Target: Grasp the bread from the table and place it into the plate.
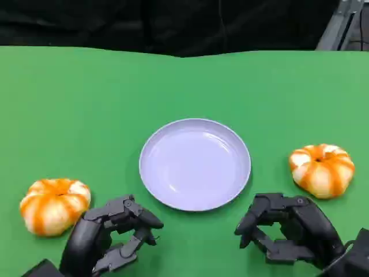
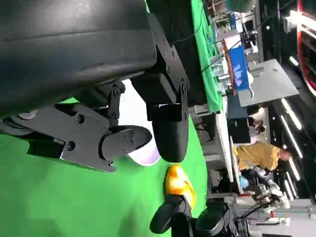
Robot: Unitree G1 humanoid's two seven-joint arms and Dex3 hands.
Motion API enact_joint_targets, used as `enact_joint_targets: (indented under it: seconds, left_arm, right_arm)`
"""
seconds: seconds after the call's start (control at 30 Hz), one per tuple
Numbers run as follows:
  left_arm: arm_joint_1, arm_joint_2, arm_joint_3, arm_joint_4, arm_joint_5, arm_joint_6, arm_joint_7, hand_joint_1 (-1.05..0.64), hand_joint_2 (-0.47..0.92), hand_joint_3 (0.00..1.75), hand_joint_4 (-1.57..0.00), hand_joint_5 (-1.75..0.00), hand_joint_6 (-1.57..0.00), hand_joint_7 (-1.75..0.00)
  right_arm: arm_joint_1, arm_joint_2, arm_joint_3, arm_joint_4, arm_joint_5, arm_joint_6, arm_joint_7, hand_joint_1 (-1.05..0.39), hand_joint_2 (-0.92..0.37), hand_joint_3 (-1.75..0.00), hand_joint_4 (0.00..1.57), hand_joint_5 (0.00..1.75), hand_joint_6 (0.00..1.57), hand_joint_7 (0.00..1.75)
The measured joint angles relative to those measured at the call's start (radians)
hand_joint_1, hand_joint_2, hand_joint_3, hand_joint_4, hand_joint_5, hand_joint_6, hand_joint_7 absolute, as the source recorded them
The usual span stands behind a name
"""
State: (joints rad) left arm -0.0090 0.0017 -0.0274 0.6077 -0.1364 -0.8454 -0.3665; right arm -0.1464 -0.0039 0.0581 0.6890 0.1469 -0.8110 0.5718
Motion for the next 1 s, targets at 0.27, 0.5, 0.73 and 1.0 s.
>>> enact_joint_targets:
  seconds: [0.27, 0.5, 0.73, 1.0]
  left_arm:
    - [-0.003, 0.000, 0.000, 0.004, 0.000, -0.009, 0.000, -0.04, 0.86, 0.59, -0.73, -1.45, -0.83, -1.05]
    - [-0.004, 0.000, 0.001, 0.005, -0.007, -0.009, 0.000, -0.04, 0.87, 0.58, -0.72, -1.45, -0.83, -1.05]
    - [-0.004, 0.001, 0.001, 0.005, -0.006, -0.009, 0.000, -0.05, 0.86, 0.58, -0.73, -1.43, -0.83, -1.06]
    - [-0.004, 0.001, 0.003, 0.005, -0.005, -0.009, 0.000, -0.05, 0.87, 0.55, -0.74, -1.37, -0.85, -0.97]
  right_arm:
    - [0.001, 0.000, 0.001, -0.006, 0.001, 0.002, 0.000, 0.09, -0.67, -0.94, 0.87, 1.30, 0.93, 0.92]
    - [0.001, 0.000, 0.003, -0.007, 0.000, 0.004, -0.008, 0.09, -0.67, -0.94, 0.87, 1.30, 0.93, 0.92]
    - [0.001, 0.000, 0.006, -0.008, 0.000, 0.005, -0.008, 0.09, -0.66, -0.95, 0.87, 1.29, 0.93, 0.93]
    - [0.001, 0.000, 0.007, -0.008, -0.001, 0.005, -0.008, 0.10, -0.67, -0.95, 0.87, 1.30, 0.92, 0.93]
